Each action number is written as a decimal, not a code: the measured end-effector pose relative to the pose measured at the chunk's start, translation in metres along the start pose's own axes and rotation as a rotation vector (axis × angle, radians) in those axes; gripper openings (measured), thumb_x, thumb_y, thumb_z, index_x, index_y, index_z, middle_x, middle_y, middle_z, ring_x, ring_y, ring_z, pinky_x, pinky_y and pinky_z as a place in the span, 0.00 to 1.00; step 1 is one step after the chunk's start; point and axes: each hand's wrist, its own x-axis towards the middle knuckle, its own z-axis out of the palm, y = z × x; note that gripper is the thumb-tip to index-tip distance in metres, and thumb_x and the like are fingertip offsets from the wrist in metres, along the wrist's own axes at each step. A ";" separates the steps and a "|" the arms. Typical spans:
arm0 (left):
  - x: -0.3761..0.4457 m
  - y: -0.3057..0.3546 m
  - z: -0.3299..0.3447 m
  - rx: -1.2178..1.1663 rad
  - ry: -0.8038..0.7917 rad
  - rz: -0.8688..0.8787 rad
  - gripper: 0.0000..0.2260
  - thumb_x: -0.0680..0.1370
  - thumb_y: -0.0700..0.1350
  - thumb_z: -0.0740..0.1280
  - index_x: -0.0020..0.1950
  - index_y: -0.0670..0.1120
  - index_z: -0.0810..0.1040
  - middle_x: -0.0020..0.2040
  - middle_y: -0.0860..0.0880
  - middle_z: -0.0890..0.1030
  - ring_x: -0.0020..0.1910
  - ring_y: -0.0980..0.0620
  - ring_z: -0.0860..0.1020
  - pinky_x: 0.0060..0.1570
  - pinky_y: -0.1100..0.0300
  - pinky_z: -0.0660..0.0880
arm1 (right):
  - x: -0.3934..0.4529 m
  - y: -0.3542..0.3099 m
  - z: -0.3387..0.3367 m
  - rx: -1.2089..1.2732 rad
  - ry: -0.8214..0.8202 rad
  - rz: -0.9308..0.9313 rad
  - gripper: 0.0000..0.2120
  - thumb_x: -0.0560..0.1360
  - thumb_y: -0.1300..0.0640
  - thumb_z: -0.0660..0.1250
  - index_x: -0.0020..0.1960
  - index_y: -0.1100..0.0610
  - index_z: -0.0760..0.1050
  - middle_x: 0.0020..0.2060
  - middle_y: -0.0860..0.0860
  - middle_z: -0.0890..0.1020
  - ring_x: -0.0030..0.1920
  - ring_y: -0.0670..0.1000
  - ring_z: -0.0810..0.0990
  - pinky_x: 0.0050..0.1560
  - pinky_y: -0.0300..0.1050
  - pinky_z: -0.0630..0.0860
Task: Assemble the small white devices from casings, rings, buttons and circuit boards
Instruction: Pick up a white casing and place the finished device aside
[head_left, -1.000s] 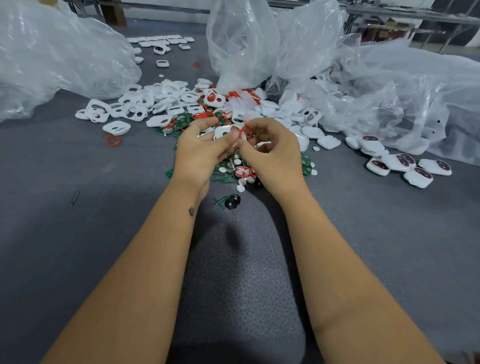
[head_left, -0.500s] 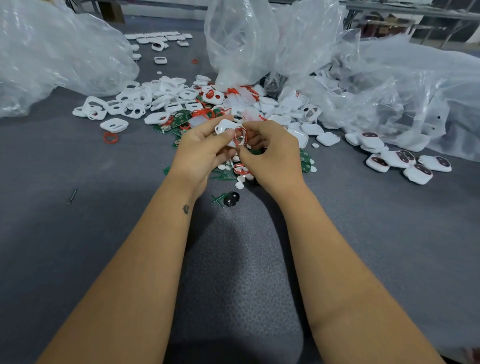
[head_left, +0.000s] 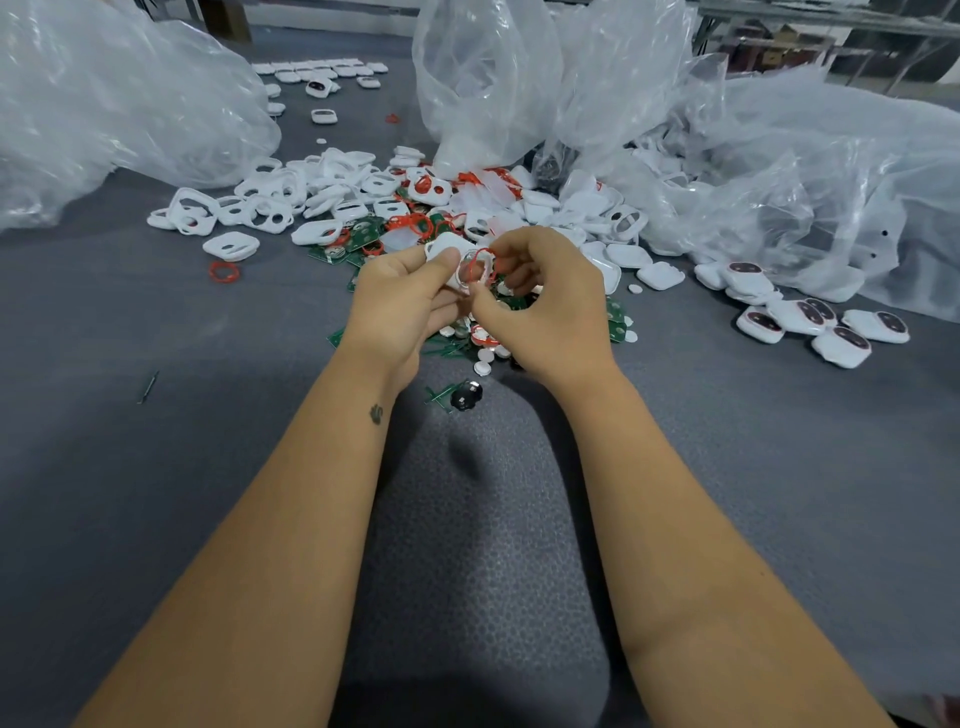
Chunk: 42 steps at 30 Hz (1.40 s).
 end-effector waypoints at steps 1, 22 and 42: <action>0.000 0.000 0.000 0.002 0.008 -0.003 0.07 0.81 0.39 0.64 0.51 0.37 0.80 0.43 0.45 0.85 0.42 0.51 0.84 0.45 0.59 0.81 | 0.000 0.000 0.000 0.008 0.000 0.007 0.09 0.69 0.58 0.73 0.48 0.56 0.77 0.39 0.48 0.79 0.38 0.43 0.74 0.41 0.33 0.73; -0.002 0.005 0.004 -0.062 0.001 -0.055 0.08 0.80 0.41 0.63 0.43 0.43 0.79 0.38 0.48 0.85 0.39 0.51 0.84 0.39 0.61 0.80 | 0.001 -0.001 -0.004 -0.055 -0.062 0.038 0.09 0.69 0.61 0.72 0.50 0.58 0.79 0.39 0.48 0.78 0.37 0.44 0.73 0.42 0.38 0.74; -0.003 0.003 -0.002 -0.099 -0.167 -0.026 0.05 0.79 0.36 0.65 0.50 0.39 0.80 0.38 0.48 0.83 0.49 0.47 0.80 0.45 0.61 0.80 | 0.002 -0.006 -0.005 0.152 -0.038 0.130 0.12 0.67 0.60 0.78 0.50 0.57 0.84 0.47 0.49 0.81 0.50 0.45 0.79 0.47 0.34 0.71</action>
